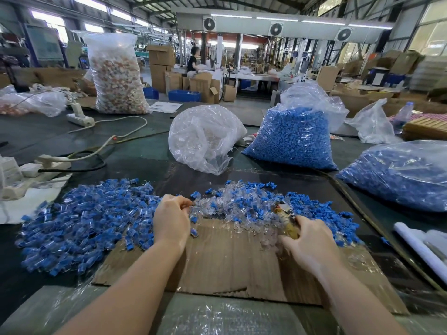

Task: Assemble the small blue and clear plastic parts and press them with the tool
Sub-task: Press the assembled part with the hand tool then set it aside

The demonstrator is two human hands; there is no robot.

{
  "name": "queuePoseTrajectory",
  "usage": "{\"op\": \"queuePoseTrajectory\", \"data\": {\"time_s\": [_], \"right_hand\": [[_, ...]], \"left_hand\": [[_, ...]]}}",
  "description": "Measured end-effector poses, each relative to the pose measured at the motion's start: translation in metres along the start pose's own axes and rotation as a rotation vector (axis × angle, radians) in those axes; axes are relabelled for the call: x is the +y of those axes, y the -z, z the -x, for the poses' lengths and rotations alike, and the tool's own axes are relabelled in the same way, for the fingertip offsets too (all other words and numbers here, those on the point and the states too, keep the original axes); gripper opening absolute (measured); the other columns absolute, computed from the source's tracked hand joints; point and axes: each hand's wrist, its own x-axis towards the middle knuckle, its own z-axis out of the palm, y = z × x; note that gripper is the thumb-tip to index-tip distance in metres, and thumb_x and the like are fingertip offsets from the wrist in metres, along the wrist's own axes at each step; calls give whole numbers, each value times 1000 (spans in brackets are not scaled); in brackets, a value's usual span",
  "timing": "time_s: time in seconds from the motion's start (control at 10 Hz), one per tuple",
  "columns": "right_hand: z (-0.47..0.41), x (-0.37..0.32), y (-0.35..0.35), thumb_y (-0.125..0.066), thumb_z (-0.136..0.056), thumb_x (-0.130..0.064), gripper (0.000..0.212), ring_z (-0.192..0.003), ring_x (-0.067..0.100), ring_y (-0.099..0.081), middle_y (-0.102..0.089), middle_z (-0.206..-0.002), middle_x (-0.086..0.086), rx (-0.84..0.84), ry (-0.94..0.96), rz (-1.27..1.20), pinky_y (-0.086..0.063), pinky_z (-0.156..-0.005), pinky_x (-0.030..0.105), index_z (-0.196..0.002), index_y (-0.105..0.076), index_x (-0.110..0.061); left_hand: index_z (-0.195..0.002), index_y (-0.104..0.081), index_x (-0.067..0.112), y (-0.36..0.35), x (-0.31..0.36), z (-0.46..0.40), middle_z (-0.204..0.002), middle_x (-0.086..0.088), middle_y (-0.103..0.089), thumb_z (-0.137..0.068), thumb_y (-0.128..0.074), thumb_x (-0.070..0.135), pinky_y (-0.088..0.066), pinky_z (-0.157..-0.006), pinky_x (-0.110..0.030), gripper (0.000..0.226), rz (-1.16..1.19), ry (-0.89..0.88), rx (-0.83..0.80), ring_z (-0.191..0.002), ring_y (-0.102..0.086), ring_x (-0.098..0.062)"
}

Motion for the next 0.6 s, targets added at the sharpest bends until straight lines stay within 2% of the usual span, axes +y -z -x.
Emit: {"op": "queuePoseTrajectory", "data": {"time_s": [0.2, 0.3, 0.4, 0.5, 0.6], "right_hand": [[-9, 19, -5, -50, -86, -60, 48, -106, 21, -48, -51, -109, 4, 45, -70, 231, -40, -89, 31, -108, -50, -18], [-10, 26, -11, -47, -85, -65, 56, -113, 22, -47, -50, -120, 6, 67, -71, 286, -41, -93, 31, -118, -49, -20], [-8, 29, -15, -43, -85, -65, 67, -123, 24, -42, -44, -133, 8, 72, -76, 304, -38, -99, 34, -135, -39, -20], [-5, 30, -15, -38, -88, -64, 68, -126, 23, -39, -41, -136, 6, 93, -64, 329, -35, -102, 34, -141, -32, -22], [11, 35, -15, -44, -92, -51, 58, -125, 24, -42, -47, -134, 6, 258, 20, 252, -33, -103, 36, -139, -40, -18]], "left_hand": [[-113, -64, 3, 5, -12, -5, -114, -8, -55, -92, -52, 3, -35, -81, -21, 25, -114, -34, -75, -91, -43, -10], [-115, -64, 6, 8, -11, -5, -118, -4, -55, -92, -55, 11, -39, -89, -27, 26, -183, -82, -94, -107, -48, -16], [-113, -65, 12, 13, -8, 3, -118, -2, -56, -91, -58, 16, -36, -88, -26, 24, -154, -100, -63, -113, -45, -18], [-105, -67, 15, 17, -4, 16, -106, 3, -58, -89, -61, 17, -32, -82, -18, 17, -33, -122, -16, -108, -47, -16], [-91, -69, 17, 28, 0, 43, -87, 14, -58, -84, -66, 13, -34, -71, -14, 9, 138, -230, 49, -91, -51, -13]]}}
